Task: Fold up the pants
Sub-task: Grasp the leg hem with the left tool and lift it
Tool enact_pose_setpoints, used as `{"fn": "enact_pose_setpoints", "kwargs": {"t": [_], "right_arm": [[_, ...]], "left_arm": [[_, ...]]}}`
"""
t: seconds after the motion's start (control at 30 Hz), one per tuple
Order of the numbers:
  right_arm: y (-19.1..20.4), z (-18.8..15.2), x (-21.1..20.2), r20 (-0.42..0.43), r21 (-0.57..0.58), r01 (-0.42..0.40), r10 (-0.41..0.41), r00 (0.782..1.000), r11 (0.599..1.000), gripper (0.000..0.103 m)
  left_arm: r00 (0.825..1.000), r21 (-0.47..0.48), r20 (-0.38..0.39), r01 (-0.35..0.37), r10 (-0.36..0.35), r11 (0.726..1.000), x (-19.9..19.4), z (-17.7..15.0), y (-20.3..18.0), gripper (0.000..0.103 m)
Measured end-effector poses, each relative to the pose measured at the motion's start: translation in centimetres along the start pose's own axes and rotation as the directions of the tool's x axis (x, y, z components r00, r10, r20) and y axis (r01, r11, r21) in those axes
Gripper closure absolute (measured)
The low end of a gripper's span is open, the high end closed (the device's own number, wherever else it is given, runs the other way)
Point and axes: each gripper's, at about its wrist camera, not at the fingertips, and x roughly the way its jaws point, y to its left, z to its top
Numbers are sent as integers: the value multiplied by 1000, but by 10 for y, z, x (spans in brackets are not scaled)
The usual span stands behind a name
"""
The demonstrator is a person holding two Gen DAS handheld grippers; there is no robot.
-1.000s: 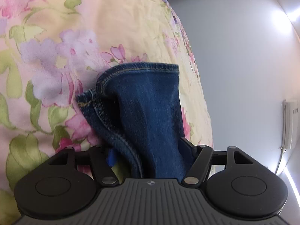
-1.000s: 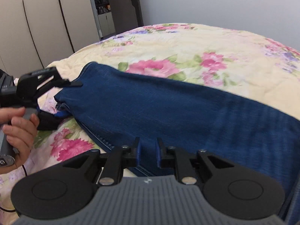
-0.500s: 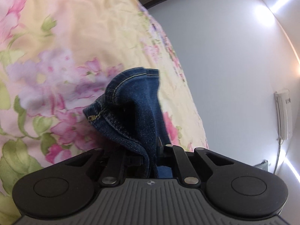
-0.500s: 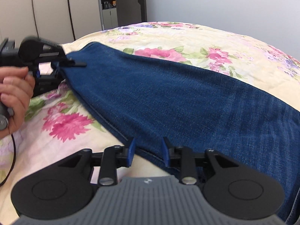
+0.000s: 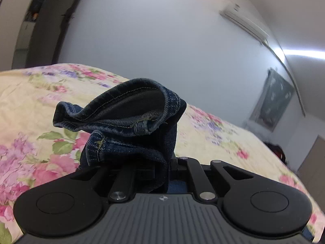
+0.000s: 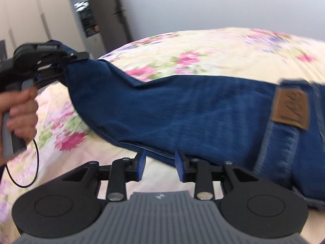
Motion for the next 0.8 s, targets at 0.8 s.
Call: {"fn": "enact_pose_setpoints", "kwargs": {"t": [0.8], "right_arm": [[-144, 28, -39, 153, 271, -90, 49, 987, 958, 74]], "left_arm": [[980, 400, -148, -62, 131, 914, 31, -55, -122, 88]]}}
